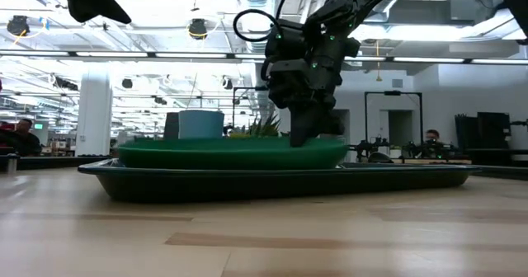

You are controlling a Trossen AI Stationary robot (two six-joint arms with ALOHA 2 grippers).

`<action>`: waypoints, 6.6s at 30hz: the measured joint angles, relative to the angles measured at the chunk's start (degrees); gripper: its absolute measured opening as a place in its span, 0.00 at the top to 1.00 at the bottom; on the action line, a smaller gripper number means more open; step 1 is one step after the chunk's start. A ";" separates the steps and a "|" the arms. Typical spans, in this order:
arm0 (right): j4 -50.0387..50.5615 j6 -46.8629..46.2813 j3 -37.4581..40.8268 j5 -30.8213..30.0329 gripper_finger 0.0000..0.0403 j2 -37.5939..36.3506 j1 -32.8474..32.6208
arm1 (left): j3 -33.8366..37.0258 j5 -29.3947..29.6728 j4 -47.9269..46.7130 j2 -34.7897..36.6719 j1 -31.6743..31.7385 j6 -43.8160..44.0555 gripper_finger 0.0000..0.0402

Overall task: Pick and place plate/cup/fork/spoon on tray
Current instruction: Put the green plate on the black serving tray to the bottom of the blue cup, then return to Home Position

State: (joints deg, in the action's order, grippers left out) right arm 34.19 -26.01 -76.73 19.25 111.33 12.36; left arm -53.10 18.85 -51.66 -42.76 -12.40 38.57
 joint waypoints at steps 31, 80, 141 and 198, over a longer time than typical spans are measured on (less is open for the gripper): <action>11.69 23.85 -5.62 0.88 0.63 -26.63 2.49 | -0.02 5.22 1.65 1.03 0.00 -5.33 0.40; -59.66 10.02 76.13 -33.90 0.63 -100.06 -23.69 | 52.44 -16.27 53.58 41.98 1.97 -20.81 0.40; -36.72 21.76 75.93 -32.83 0.63 -109.08 -15.93 | 52.74 -11.95 54.58 40.29 2.23 -34.37 0.40; -34.22 27.99 76.11 -20.11 0.63 -107.91 8.79 | 52.74 -9.42 54.98 36.63 2.27 -34.29 0.40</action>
State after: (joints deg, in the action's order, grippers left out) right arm -0.03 1.98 -0.62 -0.86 3.42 21.15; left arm -0.36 9.43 3.32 -6.13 -10.14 4.27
